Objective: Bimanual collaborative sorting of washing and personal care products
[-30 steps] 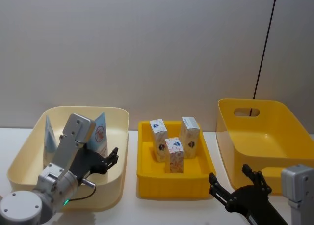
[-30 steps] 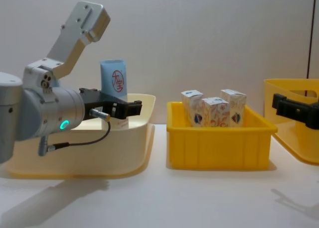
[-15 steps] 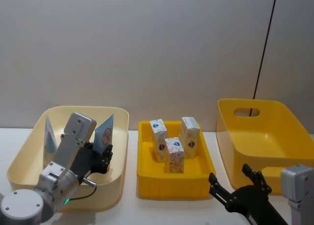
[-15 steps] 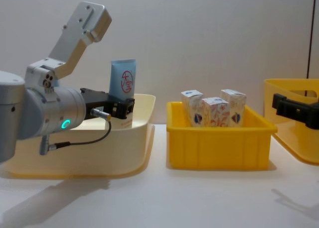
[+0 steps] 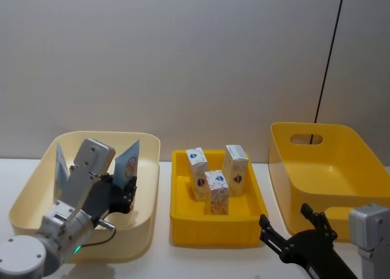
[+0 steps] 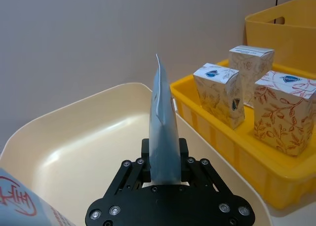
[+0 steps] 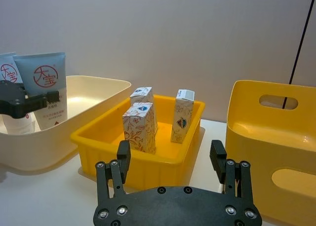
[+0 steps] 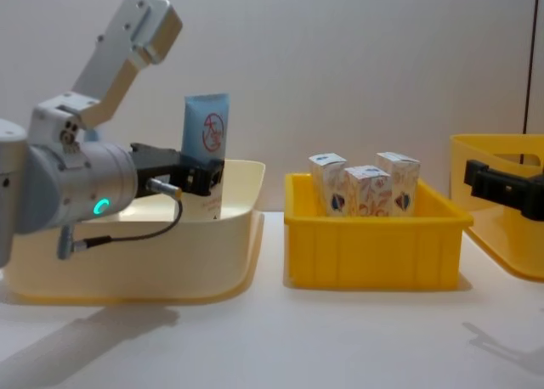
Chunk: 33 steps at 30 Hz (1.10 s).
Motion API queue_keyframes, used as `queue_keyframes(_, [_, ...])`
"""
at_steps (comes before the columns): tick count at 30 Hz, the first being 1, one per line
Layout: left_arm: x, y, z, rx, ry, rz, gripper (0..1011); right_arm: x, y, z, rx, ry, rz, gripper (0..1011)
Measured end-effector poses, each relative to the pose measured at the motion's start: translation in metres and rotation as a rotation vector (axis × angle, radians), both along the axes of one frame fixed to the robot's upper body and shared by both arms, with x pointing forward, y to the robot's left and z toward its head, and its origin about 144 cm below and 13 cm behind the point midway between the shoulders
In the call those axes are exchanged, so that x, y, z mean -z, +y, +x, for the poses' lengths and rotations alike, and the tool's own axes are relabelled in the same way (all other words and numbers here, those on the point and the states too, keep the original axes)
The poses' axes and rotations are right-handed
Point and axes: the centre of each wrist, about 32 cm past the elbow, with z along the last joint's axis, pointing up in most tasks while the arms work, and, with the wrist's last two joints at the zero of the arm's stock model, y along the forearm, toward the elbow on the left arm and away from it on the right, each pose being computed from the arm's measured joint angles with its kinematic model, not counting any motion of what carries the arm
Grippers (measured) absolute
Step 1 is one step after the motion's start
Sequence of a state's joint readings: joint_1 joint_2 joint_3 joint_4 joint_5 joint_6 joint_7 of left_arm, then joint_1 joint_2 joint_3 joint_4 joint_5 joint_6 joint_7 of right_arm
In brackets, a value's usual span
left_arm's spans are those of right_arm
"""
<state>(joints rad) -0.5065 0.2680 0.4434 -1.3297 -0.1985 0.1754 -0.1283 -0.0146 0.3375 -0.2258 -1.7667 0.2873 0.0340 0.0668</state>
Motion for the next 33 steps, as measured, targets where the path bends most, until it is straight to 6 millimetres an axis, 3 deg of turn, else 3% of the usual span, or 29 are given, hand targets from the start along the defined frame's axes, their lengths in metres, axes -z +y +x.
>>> queue_keyframes(17, [-0.032, 0.02, -0.007, 0.157, -0.13, -0.035, 290, 0.0, 0.0, 0.0, 0.0, 0.0, 0.0, 1000])
queue_keyframes(33, [-0.053, 0.013, 0.0, 0.387, -0.188, -0.127, 289, 0.0, 0.0, 0.0, 0.0, 0.0, 0.0, 1001])
